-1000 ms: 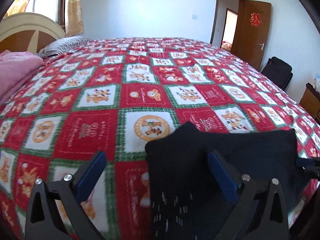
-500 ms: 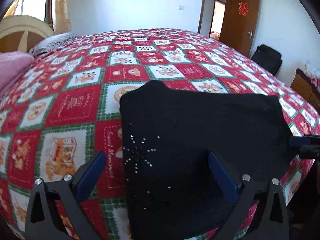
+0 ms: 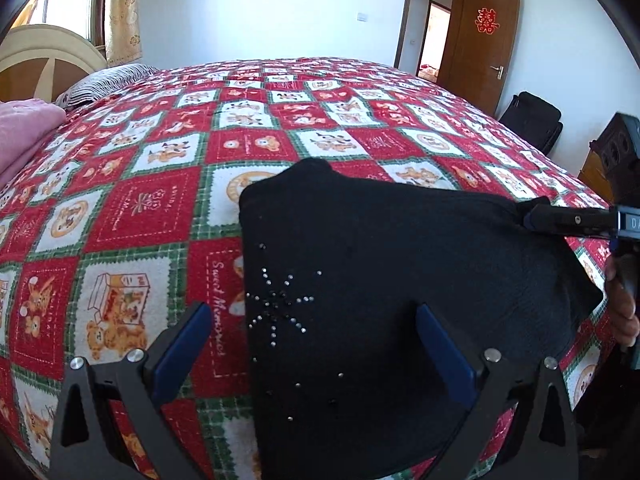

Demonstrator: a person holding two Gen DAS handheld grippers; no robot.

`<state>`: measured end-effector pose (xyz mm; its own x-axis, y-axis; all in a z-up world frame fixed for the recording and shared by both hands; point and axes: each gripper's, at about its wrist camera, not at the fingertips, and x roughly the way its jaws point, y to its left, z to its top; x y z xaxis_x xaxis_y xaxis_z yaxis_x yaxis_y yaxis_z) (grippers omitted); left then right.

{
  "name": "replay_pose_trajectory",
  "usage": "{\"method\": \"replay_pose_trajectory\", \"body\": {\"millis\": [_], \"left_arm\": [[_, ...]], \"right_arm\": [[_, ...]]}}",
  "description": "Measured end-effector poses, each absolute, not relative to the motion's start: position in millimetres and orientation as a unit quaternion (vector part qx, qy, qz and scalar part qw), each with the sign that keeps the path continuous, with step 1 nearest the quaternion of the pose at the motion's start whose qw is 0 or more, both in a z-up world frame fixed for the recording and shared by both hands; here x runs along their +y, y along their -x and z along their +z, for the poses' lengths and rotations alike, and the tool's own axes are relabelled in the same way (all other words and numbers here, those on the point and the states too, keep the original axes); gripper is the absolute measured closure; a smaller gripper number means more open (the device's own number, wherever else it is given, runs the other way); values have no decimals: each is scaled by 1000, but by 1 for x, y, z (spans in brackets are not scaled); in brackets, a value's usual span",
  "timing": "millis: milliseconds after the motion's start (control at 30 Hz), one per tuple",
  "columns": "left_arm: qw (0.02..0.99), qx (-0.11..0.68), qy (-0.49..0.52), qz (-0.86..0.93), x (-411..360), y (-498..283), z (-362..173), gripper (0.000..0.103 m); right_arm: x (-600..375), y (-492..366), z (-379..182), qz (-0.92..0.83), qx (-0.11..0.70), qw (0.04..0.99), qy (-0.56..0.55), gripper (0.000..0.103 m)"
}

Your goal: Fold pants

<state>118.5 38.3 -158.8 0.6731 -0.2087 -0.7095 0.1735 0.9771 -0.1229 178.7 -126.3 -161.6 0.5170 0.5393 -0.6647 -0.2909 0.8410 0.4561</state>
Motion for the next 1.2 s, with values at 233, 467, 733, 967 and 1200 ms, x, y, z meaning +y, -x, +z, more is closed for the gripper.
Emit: {"method": "replay_pose_trajectory", "body": {"millis": [233, 467, 733, 967, 1200], "left_arm": [[913, 393, 28, -106, 40, -119, -159, 0], [918, 384, 21, -94, 44, -120, -154, 0], [929, 358, 53, -80, 68, -122, -143, 0], [917, 371, 104, -103, 79, -129, -159, 0], [917, 357, 124, -130, 78, -130, -161, 2]], "right_arm": [[-130, -176, -161, 251, 419, 859, -152, 41], [-135, -163, -153, 235, 411, 870, -137, 40], [-150, -131, -147, 212, 403, 883, -113, 40], [-182, -121, -172, 179, 437, 869, -147, 38], [-191, -126, -186, 198, 432, 857, -201, 38]]}}
